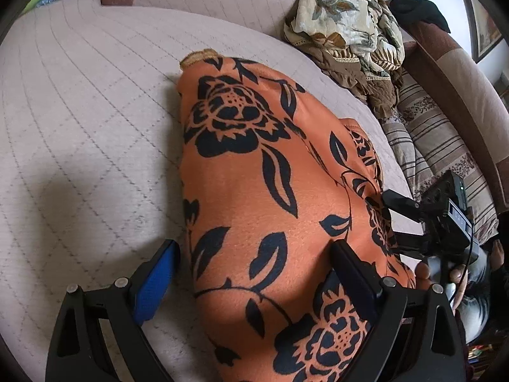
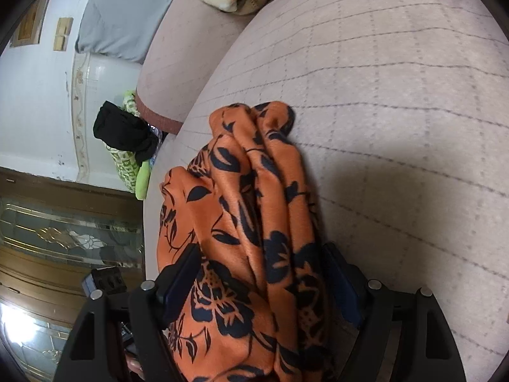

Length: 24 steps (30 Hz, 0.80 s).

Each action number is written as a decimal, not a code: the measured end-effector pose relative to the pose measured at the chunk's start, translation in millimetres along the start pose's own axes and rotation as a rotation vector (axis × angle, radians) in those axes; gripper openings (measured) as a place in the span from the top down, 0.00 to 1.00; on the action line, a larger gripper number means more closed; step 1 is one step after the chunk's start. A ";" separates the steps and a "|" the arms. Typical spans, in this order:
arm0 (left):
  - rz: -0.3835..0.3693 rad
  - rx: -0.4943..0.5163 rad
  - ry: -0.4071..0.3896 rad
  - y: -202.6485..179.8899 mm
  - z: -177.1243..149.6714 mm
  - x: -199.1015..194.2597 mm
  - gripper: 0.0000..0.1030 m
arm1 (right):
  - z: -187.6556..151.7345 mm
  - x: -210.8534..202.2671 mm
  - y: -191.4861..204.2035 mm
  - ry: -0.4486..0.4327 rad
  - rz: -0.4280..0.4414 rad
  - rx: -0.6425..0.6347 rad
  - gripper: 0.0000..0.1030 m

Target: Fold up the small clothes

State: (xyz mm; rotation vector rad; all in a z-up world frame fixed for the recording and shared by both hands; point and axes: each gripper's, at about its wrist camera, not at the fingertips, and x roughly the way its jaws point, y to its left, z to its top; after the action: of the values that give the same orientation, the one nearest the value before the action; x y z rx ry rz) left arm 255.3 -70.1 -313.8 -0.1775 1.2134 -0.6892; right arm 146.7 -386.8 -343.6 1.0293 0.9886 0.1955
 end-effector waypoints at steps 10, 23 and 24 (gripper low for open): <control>-0.018 0.024 -0.005 -6.6 16.1 13.0 0.20 | 5.0 34.5 21.9 0.028 -0.012 -0.064 0.51; -0.021 0.062 -0.059 -12.9 15.3 -27.2 0.49 | -9.3 26.7 69.8 -0.018 -0.011 -0.156 0.60; -0.010 0.068 -0.073 -12.8 14.8 -34.1 0.49 | -10.6 24.5 73.2 -0.020 -0.002 -0.161 0.60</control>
State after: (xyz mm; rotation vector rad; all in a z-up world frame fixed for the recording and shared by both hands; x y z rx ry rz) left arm 257.6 -63.9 -275.0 -0.1513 1.1184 -0.7256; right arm 174.1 -326.9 -301.9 0.8817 0.9403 0.2582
